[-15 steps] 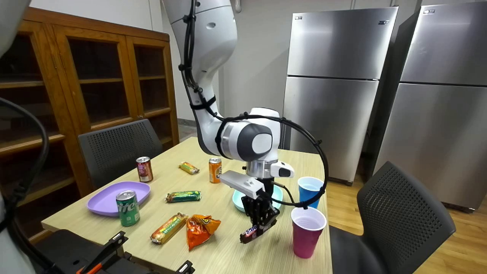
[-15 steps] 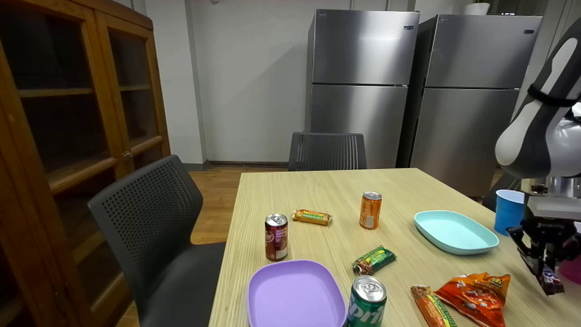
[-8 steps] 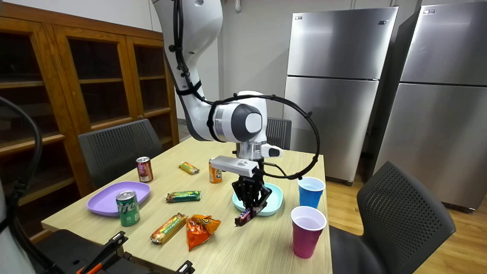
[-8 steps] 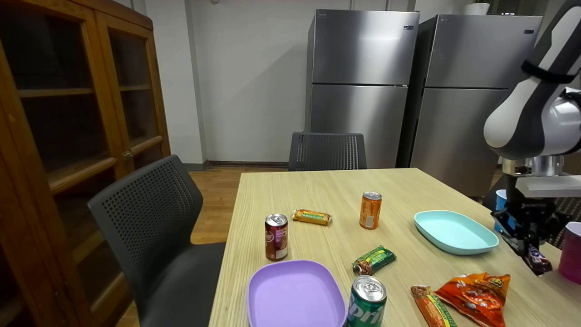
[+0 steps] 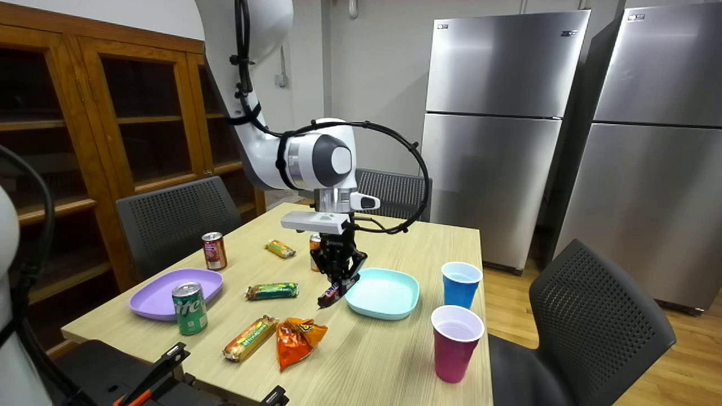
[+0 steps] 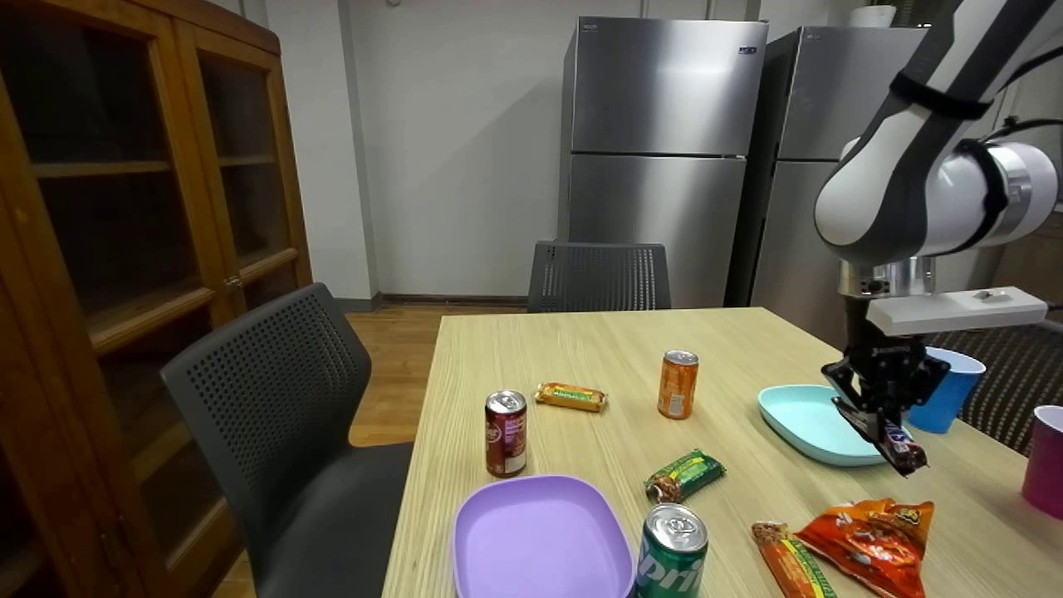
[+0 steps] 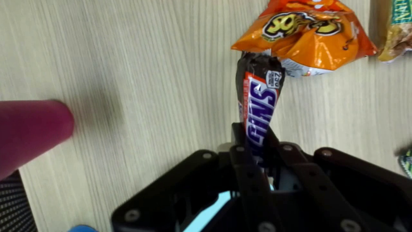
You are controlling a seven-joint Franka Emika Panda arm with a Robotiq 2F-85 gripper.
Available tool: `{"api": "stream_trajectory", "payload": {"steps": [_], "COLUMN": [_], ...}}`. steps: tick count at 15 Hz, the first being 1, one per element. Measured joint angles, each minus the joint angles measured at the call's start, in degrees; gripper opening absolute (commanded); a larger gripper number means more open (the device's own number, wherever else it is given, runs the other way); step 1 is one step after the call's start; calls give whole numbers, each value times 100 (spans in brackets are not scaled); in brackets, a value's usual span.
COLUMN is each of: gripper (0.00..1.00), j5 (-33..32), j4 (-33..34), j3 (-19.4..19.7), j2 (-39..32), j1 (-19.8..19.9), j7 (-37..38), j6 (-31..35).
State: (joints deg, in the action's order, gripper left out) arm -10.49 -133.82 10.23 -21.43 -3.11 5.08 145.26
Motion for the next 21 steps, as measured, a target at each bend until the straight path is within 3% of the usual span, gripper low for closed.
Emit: {"api": "stream_trajectory", "payload": {"steps": [9,21], "gripper": [4,4], "j5": [-941,-1656], "j4": [-92,-162], "j3": [-401,-1215], "j2": [252,358], "j1": [-727,-1203], "j7": [250,55], "j6": [-37,-38]}}
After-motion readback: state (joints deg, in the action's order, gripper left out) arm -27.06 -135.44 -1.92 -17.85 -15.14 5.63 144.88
